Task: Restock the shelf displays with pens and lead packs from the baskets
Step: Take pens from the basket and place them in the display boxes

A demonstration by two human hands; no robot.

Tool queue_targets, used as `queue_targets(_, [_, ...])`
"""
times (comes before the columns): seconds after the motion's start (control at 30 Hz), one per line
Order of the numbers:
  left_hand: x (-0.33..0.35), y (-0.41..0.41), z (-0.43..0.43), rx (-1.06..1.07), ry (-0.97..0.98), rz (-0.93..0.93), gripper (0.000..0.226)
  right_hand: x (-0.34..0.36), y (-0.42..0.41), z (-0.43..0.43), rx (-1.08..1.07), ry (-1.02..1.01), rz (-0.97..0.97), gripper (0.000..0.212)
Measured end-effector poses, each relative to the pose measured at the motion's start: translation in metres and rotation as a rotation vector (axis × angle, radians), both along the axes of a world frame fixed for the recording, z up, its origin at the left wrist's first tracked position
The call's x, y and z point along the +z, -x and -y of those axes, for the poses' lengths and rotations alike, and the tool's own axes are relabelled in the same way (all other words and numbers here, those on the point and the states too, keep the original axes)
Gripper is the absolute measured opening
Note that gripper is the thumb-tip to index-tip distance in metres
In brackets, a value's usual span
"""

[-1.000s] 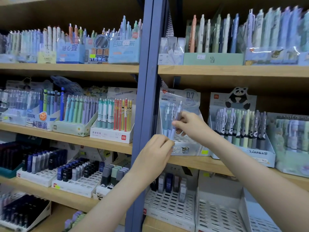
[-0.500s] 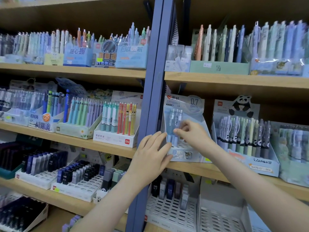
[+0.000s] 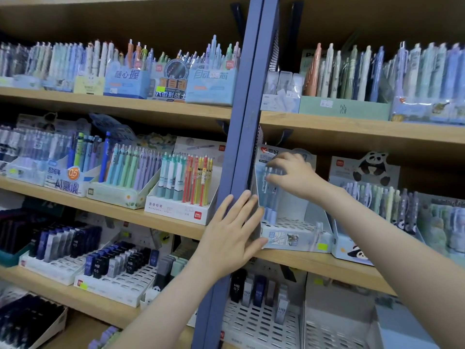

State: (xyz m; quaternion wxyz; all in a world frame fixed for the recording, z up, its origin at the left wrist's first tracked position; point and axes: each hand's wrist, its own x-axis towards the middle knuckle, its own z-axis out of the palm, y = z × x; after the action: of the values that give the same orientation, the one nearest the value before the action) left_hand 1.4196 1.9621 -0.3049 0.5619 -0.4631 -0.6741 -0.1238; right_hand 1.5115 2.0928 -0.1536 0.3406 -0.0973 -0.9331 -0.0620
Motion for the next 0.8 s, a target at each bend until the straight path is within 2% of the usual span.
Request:
queue_targets(0.23, [-0.001, 0.002, -0.001, -0.003, -0.022, -0.028, 0.058, 0.000, 0.002, -0.002, 0.011, 0.069, 0.065, 0.047])
queue_targets(0.43, [-0.001, 0.004, 0.000, -0.023, -0.024, -0.024, 0.057, 0.000, 0.007, -0.006, 0.222, 0.296, 0.049, 0.036])
queue_targets(0.57, [-0.001, 0.004, 0.000, -0.022, -0.021, -0.023, 0.058, -0.001, 0.008, -0.003, 0.336, 0.431, 0.010, 0.044])
queue_targets(0.8, [-0.002, 0.003, -0.001, -0.016, -0.021, -0.020, 0.057, -0.009, 0.002, -0.010, 0.367, 0.376, -0.034, 0.048])
